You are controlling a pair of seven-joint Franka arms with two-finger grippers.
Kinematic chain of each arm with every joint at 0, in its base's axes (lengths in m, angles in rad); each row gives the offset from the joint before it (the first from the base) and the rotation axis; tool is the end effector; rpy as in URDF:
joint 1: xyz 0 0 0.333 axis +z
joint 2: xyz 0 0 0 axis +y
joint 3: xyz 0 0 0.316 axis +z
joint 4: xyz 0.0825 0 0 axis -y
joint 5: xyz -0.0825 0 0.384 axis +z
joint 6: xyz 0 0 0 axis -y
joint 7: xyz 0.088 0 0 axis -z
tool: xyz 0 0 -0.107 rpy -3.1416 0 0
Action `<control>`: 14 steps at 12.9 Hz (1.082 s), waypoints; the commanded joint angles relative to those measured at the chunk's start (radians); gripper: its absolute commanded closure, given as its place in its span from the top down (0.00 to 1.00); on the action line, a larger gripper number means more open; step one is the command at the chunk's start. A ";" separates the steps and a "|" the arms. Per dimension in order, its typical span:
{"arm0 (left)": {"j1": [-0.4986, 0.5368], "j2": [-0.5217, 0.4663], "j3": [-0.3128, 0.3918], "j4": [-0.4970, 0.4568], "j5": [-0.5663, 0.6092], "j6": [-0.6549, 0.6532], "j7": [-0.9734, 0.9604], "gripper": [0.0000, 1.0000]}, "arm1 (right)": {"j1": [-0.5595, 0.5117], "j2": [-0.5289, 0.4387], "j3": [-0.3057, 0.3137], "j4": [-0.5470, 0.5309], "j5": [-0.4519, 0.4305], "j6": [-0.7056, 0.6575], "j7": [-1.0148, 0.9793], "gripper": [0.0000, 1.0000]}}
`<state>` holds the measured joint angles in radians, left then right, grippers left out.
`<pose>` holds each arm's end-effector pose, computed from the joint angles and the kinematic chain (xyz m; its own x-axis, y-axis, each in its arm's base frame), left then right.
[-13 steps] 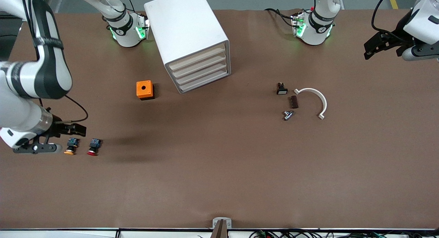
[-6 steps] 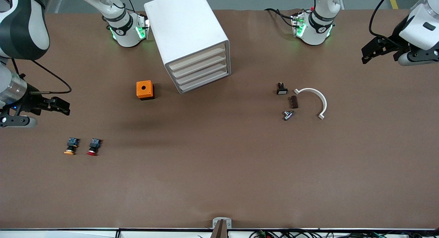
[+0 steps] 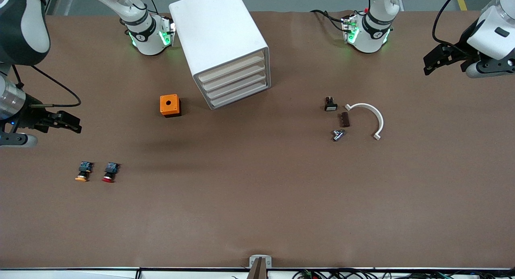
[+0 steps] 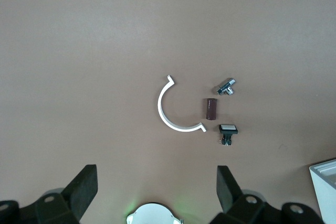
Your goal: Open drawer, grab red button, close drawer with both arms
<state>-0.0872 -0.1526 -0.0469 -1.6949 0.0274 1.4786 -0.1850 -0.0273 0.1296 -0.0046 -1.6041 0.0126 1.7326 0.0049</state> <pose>0.4918 -0.0651 0.6389 0.9969 0.0545 -0.0563 0.0520 -0.9976 -0.0456 0.6026 -0.0179 0.5477 0.9992 -0.0388 -0.0012 -0.0388 -0.9992 -0.0118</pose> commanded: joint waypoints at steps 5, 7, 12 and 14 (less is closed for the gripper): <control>-0.005 -0.038 -0.001 -0.020 0.019 -0.009 0.021 1.00 | -0.037 0.004 0.002 0.078 0.032 -0.022 0.009 1.00; -0.003 -0.038 0.001 -0.019 0.017 -0.021 0.021 1.00 | -0.040 0.004 0.002 0.087 0.029 -0.039 0.003 1.00; 0.003 -0.086 0.001 -0.076 0.017 0.009 0.021 1.00 | -0.060 -0.014 0.002 0.104 0.035 -0.183 0.009 1.00; 0.003 -0.117 0.002 -0.120 0.017 0.049 0.021 1.00 | -0.075 -0.028 0.002 0.104 0.038 -0.211 0.000 1.00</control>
<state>-0.0857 -0.2075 -0.0467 -1.7430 0.0274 1.4875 -0.1838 -0.0762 0.1266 -0.0123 -1.5033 0.0272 1.5548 0.0082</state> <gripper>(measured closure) 0.000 0.000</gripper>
